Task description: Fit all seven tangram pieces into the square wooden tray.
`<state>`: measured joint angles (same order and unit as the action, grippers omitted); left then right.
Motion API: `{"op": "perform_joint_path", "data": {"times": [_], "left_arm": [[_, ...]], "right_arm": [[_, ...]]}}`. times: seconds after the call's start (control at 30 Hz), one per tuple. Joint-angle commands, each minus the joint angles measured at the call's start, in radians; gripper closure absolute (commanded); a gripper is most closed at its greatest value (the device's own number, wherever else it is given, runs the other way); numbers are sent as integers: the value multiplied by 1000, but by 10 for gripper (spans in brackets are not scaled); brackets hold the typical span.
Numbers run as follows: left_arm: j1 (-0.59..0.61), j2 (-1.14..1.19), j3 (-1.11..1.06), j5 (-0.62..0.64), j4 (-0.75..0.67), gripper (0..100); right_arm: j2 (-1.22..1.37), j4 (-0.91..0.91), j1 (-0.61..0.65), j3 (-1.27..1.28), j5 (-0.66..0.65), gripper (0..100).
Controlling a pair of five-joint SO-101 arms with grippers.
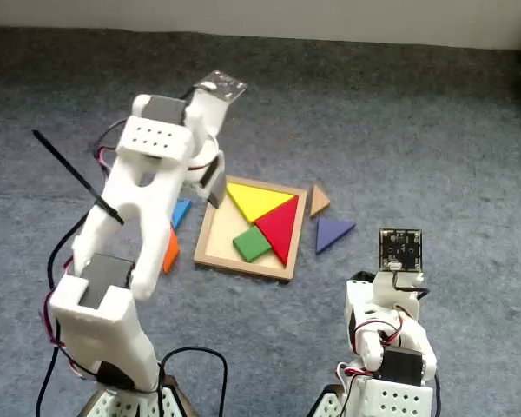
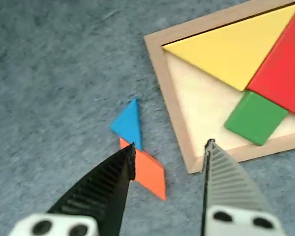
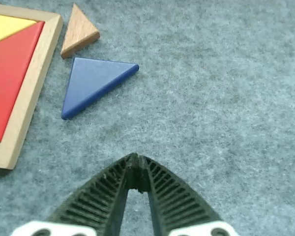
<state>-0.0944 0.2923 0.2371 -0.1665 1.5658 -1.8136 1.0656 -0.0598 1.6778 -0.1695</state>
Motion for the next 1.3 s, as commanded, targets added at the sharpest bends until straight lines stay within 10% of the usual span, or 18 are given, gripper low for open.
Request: {"op": "perform_joint_path", "data": {"times": [0.0,1.27], "left_arm": [[97,5,18,-89,2,774],[119,460,219,-126,18,832]], "right_arm": [[-2,-8,-13,137,6,992],[-1,-33,-15,137,6,992]]}}
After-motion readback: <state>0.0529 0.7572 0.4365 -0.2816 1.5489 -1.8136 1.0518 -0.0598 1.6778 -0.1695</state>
